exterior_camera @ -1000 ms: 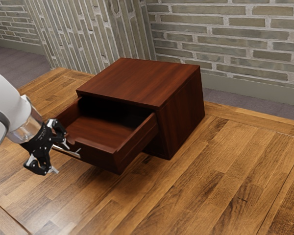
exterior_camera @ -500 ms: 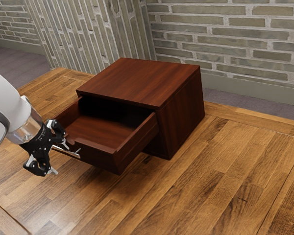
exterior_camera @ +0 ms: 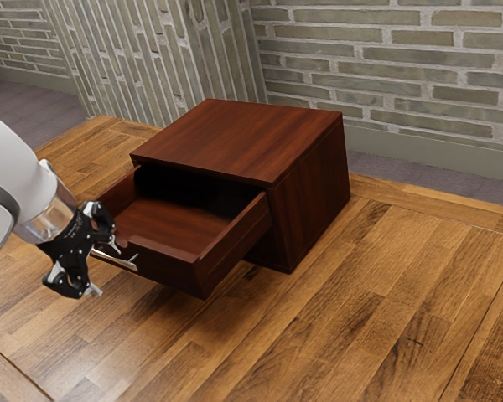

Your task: Pull the drawer handle with one arm to open the drawer

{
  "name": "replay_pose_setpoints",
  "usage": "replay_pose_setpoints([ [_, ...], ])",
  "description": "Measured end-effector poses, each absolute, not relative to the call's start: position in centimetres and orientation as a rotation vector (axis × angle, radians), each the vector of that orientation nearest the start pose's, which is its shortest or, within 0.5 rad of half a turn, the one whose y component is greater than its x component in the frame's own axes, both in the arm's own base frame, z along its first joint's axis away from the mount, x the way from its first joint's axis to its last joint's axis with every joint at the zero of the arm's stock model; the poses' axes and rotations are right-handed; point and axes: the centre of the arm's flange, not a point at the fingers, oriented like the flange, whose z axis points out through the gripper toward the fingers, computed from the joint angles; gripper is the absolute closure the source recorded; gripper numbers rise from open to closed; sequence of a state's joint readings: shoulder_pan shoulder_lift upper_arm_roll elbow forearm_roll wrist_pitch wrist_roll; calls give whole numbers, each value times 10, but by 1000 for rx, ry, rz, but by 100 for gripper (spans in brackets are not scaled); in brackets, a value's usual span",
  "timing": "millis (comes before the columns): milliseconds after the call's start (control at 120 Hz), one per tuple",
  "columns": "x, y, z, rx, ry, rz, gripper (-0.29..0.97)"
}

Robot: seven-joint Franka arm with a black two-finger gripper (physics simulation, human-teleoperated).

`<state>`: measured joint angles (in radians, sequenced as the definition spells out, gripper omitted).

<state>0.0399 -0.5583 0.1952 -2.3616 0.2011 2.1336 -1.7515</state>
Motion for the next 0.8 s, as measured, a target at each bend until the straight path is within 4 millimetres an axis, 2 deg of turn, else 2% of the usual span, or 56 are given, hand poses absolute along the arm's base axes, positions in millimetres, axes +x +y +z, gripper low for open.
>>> replay_pose_setpoints([
  [200, 400, 116, 559, 1722, 2396, 427, 30],
  [517, 404, 107, 580, 1741, 2395, 440, 33],
  [700, 409, 89, 602, 1771, 2376, 464, 33],
  [800, 418, 69, 626, 1799, 2337, 505, 31],
])
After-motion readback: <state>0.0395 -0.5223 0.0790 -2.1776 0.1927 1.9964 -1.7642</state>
